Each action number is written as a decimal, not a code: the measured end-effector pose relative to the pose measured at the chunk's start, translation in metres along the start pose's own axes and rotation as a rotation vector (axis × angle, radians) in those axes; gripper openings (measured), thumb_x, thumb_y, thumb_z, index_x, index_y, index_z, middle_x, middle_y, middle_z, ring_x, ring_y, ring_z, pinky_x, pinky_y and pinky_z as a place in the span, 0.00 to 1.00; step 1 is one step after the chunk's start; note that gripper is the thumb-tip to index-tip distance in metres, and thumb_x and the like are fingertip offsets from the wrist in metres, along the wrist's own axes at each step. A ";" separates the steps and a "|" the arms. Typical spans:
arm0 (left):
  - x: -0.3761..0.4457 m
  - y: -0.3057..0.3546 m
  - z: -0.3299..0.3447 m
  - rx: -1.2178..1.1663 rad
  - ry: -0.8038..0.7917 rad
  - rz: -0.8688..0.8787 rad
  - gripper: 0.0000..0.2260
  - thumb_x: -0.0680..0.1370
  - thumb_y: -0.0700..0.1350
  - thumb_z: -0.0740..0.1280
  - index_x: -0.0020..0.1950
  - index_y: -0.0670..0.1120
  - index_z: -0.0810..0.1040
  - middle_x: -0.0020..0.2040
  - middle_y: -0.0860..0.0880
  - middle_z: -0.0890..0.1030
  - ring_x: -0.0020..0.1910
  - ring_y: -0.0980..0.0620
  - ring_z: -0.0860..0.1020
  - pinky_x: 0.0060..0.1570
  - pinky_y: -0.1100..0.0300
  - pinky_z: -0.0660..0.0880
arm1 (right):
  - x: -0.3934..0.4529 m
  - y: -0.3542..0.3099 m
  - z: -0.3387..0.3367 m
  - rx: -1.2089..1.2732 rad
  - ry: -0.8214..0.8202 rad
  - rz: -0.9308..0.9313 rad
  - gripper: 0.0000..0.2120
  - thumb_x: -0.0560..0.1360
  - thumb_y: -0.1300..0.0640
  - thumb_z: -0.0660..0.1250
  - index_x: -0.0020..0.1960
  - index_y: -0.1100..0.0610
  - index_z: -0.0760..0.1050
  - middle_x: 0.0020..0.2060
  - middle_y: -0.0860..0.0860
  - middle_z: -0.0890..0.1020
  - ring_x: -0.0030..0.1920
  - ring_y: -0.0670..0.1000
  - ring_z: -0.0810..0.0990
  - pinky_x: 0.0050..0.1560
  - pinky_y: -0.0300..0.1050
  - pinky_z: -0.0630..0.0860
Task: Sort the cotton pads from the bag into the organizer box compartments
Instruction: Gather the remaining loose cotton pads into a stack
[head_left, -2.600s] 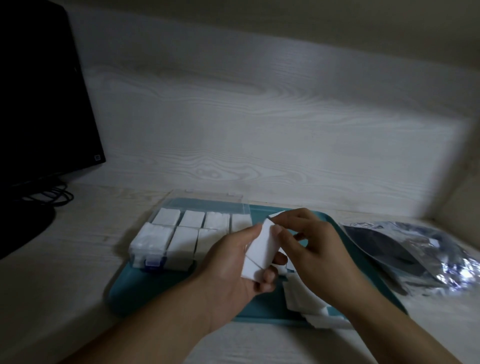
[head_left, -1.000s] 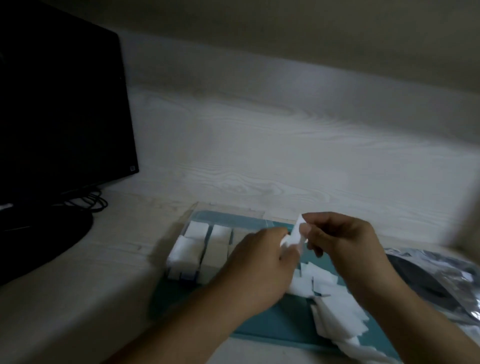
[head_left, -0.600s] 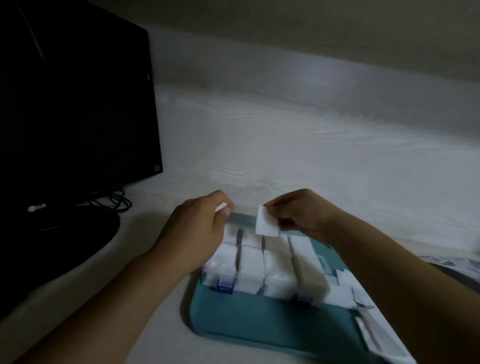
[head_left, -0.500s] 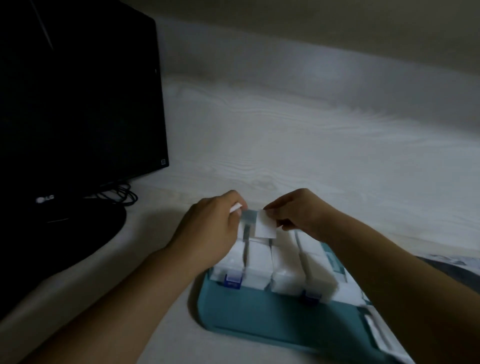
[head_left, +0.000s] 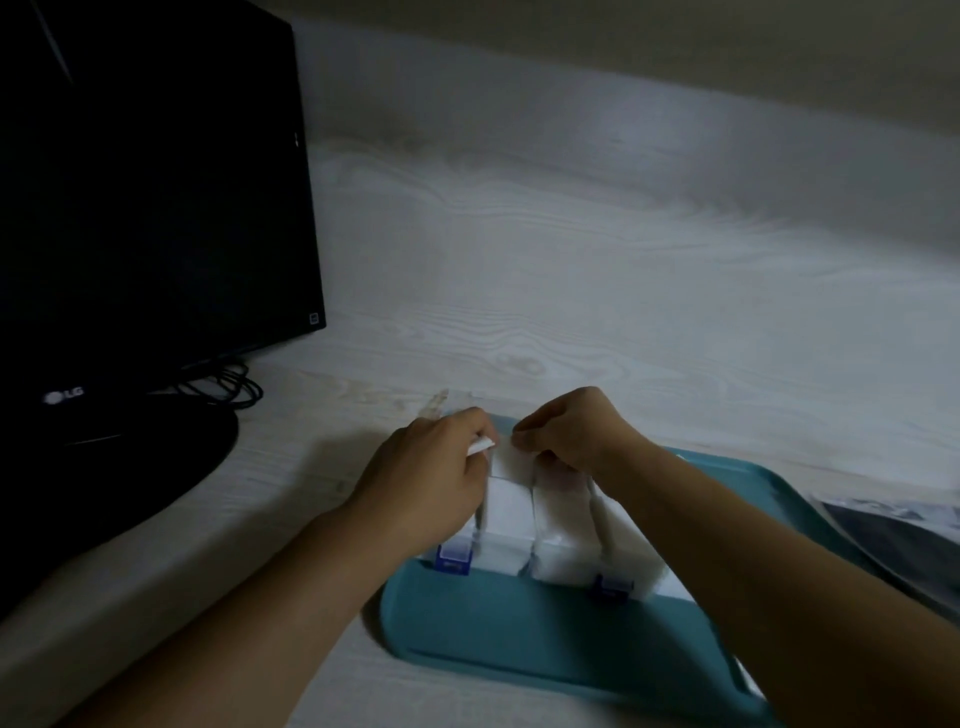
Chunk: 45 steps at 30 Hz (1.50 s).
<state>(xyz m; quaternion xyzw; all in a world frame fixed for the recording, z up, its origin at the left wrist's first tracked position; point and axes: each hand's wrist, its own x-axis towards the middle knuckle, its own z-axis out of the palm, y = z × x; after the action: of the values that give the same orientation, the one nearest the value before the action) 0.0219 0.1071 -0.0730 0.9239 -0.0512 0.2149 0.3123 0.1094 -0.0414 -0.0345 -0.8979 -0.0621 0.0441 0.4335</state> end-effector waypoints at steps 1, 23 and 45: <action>0.000 0.000 0.000 0.002 -0.007 -0.005 0.06 0.80 0.45 0.63 0.54 0.54 0.77 0.43 0.53 0.81 0.41 0.50 0.77 0.40 0.57 0.73 | 0.001 0.001 0.001 -0.008 0.012 -0.001 0.06 0.70 0.63 0.76 0.47 0.61 0.84 0.32 0.52 0.81 0.28 0.46 0.76 0.26 0.33 0.74; -0.001 0.001 -0.001 -0.053 -0.020 -0.079 0.07 0.80 0.45 0.63 0.53 0.54 0.79 0.47 0.52 0.82 0.45 0.51 0.79 0.49 0.53 0.78 | -0.029 -0.005 -0.010 -0.216 -0.009 -0.059 0.08 0.80 0.61 0.62 0.48 0.61 0.79 0.36 0.52 0.86 0.21 0.47 0.78 0.22 0.33 0.70; -0.001 0.027 -0.014 -0.564 0.144 -0.234 0.09 0.80 0.39 0.61 0.53 0.50 0.78 0.38 0.49 0.85 0.23 0.59 0.68 0.28 0.62 0.65 | -0.060 -0.003 -0.045 0.013 0.279 -0.356 0.08 0.77 0.62 0.64 0.46 0.57 0.82 0.36 0.49 0.85 0.24 0.43 0.78 0.25 0.35 0.71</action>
<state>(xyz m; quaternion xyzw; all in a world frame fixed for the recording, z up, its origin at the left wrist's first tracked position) 0.0094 0.0937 -0.0479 0.7830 0.0201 0.2198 0.5815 0.0561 -0.0830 -0.0031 -0.8675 -0.1588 -0.1571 0.4445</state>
